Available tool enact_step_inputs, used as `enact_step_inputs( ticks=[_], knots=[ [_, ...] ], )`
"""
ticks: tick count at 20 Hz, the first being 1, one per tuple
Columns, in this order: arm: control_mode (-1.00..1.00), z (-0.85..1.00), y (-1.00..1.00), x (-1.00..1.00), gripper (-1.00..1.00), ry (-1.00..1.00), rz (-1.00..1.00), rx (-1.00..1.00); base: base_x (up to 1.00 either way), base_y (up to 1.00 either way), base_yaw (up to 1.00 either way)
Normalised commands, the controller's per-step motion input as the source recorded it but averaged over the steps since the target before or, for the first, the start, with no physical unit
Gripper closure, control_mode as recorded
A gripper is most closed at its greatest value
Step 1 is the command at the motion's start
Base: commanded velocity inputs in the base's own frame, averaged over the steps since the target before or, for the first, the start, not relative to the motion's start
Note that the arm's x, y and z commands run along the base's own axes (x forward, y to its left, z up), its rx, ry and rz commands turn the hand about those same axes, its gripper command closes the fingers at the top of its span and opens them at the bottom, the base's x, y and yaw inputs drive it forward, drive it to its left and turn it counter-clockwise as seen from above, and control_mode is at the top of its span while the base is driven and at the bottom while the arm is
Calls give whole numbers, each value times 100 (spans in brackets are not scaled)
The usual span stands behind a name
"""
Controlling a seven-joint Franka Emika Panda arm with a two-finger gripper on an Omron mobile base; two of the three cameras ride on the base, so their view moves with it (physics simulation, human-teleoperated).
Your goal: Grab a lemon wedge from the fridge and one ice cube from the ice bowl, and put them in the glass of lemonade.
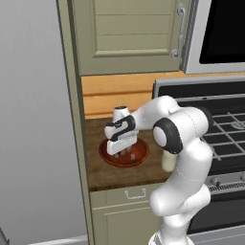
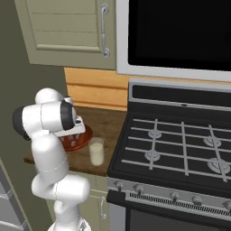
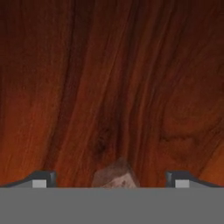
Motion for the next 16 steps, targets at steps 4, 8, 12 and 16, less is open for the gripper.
enact_step_inputs(
  ticks=[4, 8, 12, 16],
  knots=[
    [-100, 0, 0, -35, -100, -22, 0, 0, 0, 0, 0],
    [-100, 0, 0, 0, -100, -16, 0, 0, 0, 0, 0],
    [-100, 1, 0, 15, -100, -8, 0, -1, 0, 0, 0],
    [-100, 0, 0, 9, -100, 0, 0, 0, 0, 0, 0]
  ],
)
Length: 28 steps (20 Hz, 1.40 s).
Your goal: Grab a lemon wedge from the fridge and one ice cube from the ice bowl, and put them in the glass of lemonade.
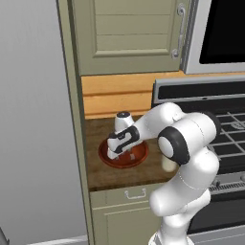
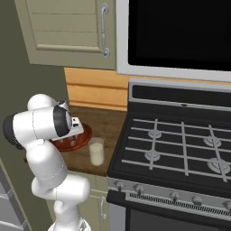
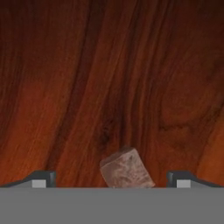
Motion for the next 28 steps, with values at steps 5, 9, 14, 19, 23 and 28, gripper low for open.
enact_step_inputs(
  ticks=[5, 9, 14, 19, 23, 28],
  knots=[
    [-100, 1, 0, 1, -100, 0, 0, 0, 0, 0, 0],
    [-100, 7, 0, 7, -100, 0, 0, -4, 0, 0, 0],
    [-100, 0, 0, 12, -100, 0, 0, 0, 0, 0, 0],
    [-100, -9, 0, 0, -100, 0, 0, 0, 0, 0, 0],
    [-100, -23, 0, 0, -100, 1, 0, 0, 0, 0, 0],
    [-100, -23, 0, 0, -100, 0, 0, 0, 0, 0, 0]
  ],
)
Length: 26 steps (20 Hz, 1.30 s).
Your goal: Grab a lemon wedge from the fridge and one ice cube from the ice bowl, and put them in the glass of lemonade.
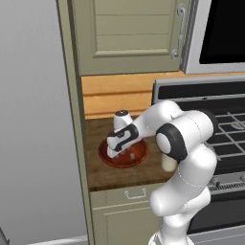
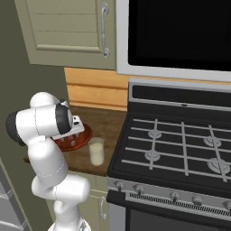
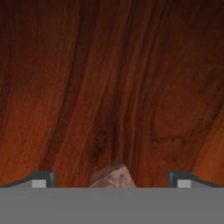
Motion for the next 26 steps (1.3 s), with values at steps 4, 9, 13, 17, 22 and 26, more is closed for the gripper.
enact_step_inputs(
  ticks=[4, 9, 13, 17, 22, 26],
  knots=[
    [-100, 0, 0, 0, -100, 0, 0, 0, 0, 0, 0],
    [-100, 0, 0, 0, 100, 0, 0, 0, 0, 0, 0],
    [-100, 0, 0, -7, 100, 0, 0, 0, 0, 0, 0],
    [-100, -1, 0, -11, 100, 1, 0, 0, 0, 0, 0],
    [-100, 41, 0, -16, 100, 0, 0, 0, 0, 0, 0],
    [-100, 12, 0, 0, 100, -1, 0, 0, 0, 0, 0]
  ],
)
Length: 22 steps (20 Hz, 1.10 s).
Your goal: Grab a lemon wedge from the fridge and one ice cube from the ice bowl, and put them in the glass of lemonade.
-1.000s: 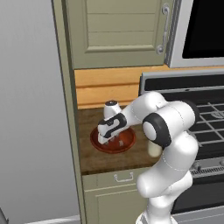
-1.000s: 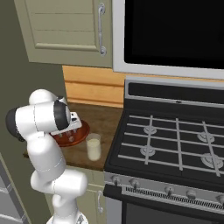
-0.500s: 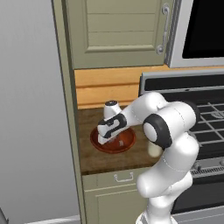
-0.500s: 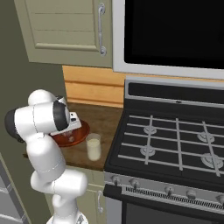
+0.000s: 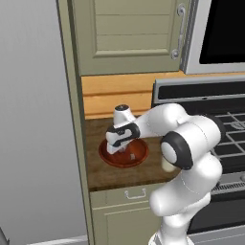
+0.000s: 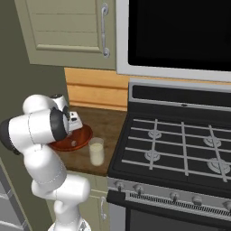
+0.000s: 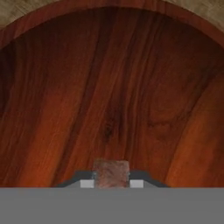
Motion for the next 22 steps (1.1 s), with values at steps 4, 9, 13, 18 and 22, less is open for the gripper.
enact_step_inputs(
  ticks=[4, 9, 13, 18, 22],
  knots=[
    [-100, 6, 0, 0, 100, -2, 0, 0, 0, 0, 0],
    [-100, 11, 0, -4, 100, -8, 0, 4, 0, 0, 0],
    [-100, 56, 0, -62, 100, -17, 0, 2, 0, 0, 0],
    [-100, 96, -25, -66, 100, -5, -1, -1, 0, 0, 0],
    [-100, 89, -92, -59, 100, 4, -11, 0, 0, 0, 0]
  ],
)
